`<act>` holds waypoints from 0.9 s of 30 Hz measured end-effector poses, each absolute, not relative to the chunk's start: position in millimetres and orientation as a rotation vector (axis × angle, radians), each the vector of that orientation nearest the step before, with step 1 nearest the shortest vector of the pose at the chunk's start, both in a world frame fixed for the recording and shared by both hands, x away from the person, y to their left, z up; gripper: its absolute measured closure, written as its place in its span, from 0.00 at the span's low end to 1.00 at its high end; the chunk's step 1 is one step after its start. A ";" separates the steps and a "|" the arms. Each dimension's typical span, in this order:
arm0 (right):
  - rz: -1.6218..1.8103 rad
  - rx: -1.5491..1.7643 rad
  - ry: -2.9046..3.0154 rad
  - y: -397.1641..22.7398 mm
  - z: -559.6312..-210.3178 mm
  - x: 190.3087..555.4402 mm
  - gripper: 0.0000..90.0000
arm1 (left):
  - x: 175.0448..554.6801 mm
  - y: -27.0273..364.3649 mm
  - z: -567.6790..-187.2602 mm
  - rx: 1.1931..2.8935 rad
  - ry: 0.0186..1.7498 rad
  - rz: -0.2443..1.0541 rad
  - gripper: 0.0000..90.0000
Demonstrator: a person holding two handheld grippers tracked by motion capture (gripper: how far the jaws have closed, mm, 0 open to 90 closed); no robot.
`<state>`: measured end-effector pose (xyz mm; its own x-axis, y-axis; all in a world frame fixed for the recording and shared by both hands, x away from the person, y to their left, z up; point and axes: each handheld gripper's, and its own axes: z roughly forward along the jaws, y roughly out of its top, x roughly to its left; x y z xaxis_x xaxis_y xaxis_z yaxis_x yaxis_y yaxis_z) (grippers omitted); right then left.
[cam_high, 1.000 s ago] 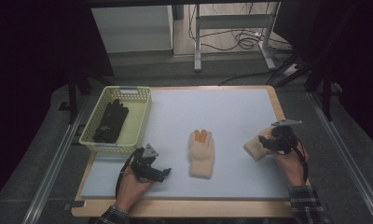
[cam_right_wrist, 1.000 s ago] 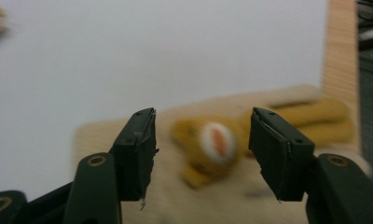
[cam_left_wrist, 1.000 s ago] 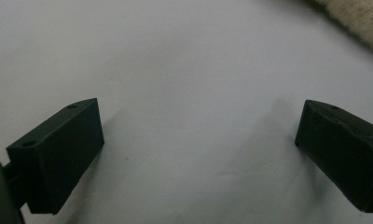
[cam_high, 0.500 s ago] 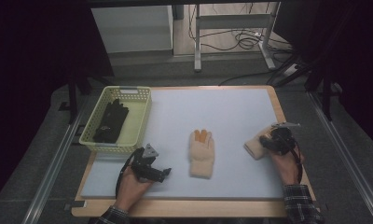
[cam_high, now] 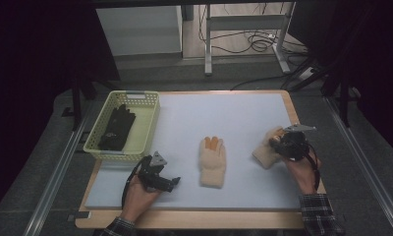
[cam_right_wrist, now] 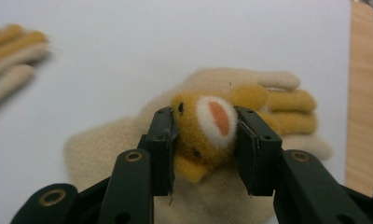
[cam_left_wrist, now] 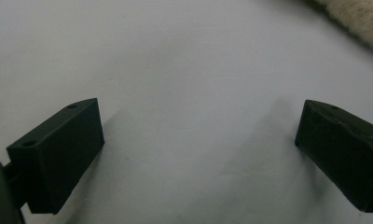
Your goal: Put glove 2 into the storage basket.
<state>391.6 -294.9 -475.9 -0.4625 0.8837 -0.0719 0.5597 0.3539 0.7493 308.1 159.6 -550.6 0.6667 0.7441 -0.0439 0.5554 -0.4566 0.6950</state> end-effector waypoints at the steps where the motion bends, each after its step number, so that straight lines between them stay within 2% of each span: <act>1: 0.934 1.240 2.158 -291.3 -472.7 390.5 0.67 | 308.1 159.6 -550.5 2.182 0.999 0.348 0.01; 20: 1.128 0.833 2.437 -192.1 -431.0 362.2 0.66 | 308.2 159.8 -550.5 2.182 0.997 0.350 0.01; 27: 1.094 0.687 2.571 -146.0 -437.3 356.7 0.65 | 308.2 159.7 -550.5 2.182 0.997 0.350 0.01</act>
<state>356.7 -146.0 -437.3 -0.8534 0.5184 -0.0552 0.3197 0.6040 0.7300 308.2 159.7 -550.5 0.6669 0.7439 -0.0429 0.5543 -0.4568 0.6958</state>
